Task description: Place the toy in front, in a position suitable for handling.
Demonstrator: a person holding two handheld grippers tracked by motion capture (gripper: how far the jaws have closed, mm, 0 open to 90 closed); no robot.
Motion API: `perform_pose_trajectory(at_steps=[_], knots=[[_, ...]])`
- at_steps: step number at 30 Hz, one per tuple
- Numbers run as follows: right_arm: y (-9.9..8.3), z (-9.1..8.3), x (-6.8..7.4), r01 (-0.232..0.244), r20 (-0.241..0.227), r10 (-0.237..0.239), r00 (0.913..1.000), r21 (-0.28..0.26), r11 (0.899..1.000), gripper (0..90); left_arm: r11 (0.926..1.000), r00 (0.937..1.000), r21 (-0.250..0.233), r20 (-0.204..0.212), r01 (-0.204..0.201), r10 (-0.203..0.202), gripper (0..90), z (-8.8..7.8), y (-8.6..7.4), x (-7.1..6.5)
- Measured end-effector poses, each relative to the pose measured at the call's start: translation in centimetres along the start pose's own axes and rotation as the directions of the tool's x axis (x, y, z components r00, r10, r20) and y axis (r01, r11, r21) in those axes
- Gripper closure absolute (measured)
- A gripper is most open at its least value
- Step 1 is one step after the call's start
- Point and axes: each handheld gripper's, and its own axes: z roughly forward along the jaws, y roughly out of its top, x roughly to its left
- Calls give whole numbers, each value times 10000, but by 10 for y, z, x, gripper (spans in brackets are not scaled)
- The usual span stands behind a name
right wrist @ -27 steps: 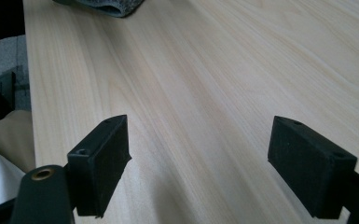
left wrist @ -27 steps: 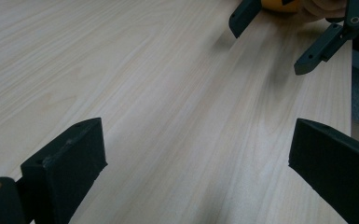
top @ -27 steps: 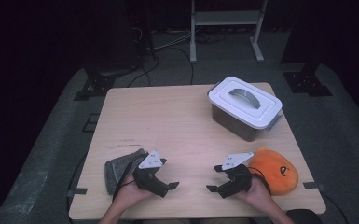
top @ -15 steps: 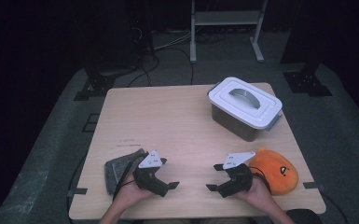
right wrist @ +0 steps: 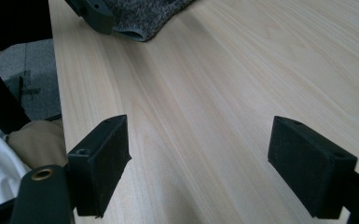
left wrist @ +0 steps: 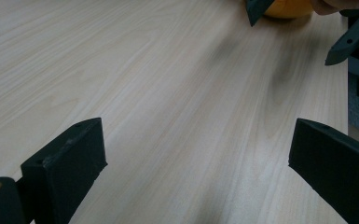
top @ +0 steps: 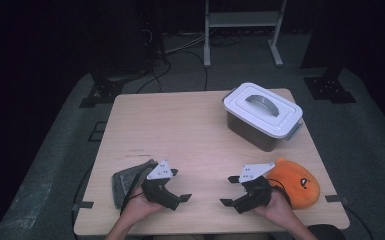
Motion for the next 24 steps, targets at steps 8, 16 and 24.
perform_pose_trajectory(at_steps=[8,16,24], knots=[[4,-11,-2,-116,-62,116,9999,-73,9999,191,9999,10000,-111,-2,40,-40,32,-2,0,1],[12,-29,-3,33,116,-33,9999,-46,10000,191,9999,10000,-109,-37,25,-26,33,-2,0,1],[18,-51,-9,92,347,-90,9994,-45,9999,191,9999,10000,-129,-44,58,-59,33,-4,0,2]])
